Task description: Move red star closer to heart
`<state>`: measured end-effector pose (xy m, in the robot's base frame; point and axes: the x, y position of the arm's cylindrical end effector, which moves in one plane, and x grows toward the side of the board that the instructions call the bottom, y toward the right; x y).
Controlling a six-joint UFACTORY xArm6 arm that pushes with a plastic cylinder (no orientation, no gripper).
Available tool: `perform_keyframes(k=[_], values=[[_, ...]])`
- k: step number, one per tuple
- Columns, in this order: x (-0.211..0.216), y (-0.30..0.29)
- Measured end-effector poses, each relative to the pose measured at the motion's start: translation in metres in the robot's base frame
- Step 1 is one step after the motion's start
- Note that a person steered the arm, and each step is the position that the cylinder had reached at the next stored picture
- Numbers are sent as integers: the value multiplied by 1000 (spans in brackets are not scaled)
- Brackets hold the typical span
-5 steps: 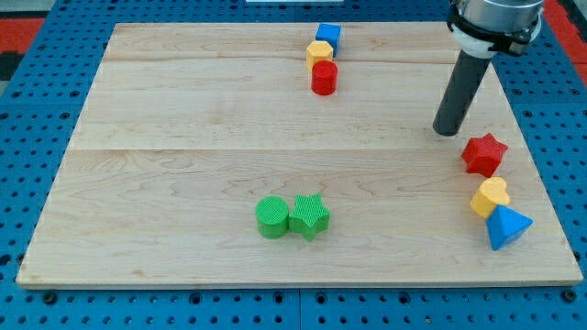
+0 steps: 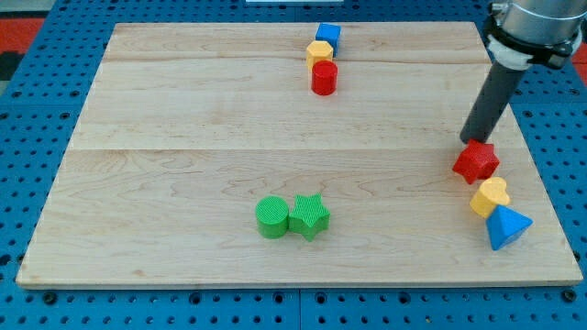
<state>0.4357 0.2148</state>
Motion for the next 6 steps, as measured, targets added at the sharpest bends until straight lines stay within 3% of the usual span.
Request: perform_keyframes(k=[5,6], values=[[22,30],[-1,10]])
